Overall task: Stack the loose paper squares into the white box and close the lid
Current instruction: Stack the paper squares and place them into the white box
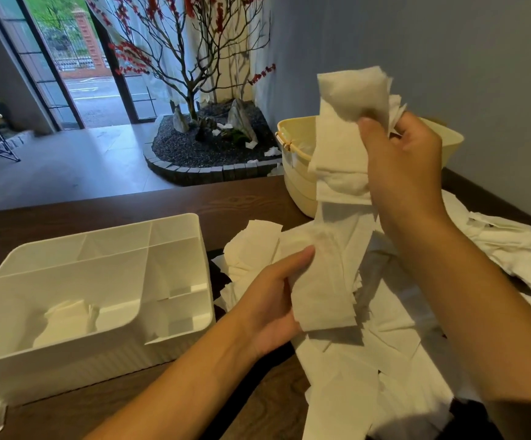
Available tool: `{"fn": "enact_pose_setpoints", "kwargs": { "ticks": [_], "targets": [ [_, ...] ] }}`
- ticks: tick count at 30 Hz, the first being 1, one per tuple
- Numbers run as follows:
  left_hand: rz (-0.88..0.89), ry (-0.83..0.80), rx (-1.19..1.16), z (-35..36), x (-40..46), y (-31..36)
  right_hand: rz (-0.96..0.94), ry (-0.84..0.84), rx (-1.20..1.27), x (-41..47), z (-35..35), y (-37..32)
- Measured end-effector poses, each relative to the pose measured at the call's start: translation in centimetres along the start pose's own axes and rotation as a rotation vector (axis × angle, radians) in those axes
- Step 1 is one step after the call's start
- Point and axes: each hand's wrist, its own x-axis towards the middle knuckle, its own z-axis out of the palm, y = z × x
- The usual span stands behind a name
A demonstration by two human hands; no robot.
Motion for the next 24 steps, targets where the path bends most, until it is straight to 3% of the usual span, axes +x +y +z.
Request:
{"fn": "enact_pose_setpoints", "kwargs": {
  "ticks": [3,7,17,21,24],
  "targets": [
    [0.001,-0.011,-0.057,0.2,-0.2,0.0,0.023,0.065,0.031,0.7,0.0,-0.9],
    [0.023,-0.064,-0.127,0.0,-0.3,0.0,0.038,-0.031,-0.018,0.2,0.7,-1.7],
    [0.148,0.080,-0.214,-0.5,-0.7,0.4,0.038,-0.051,0.082,-0.1,0.8,-5.0],
    [0.150,0.206,-0.092,-0.3,-1.8,0.6,-0.014,-0.062,0.089,-0.7,1.2,-6.3],
    [0.206,0.360,0.126,0.3,-3.4,1.0,0.032,-0.116,0.165,-1.6,1.3,-7.4]
  ]
}}
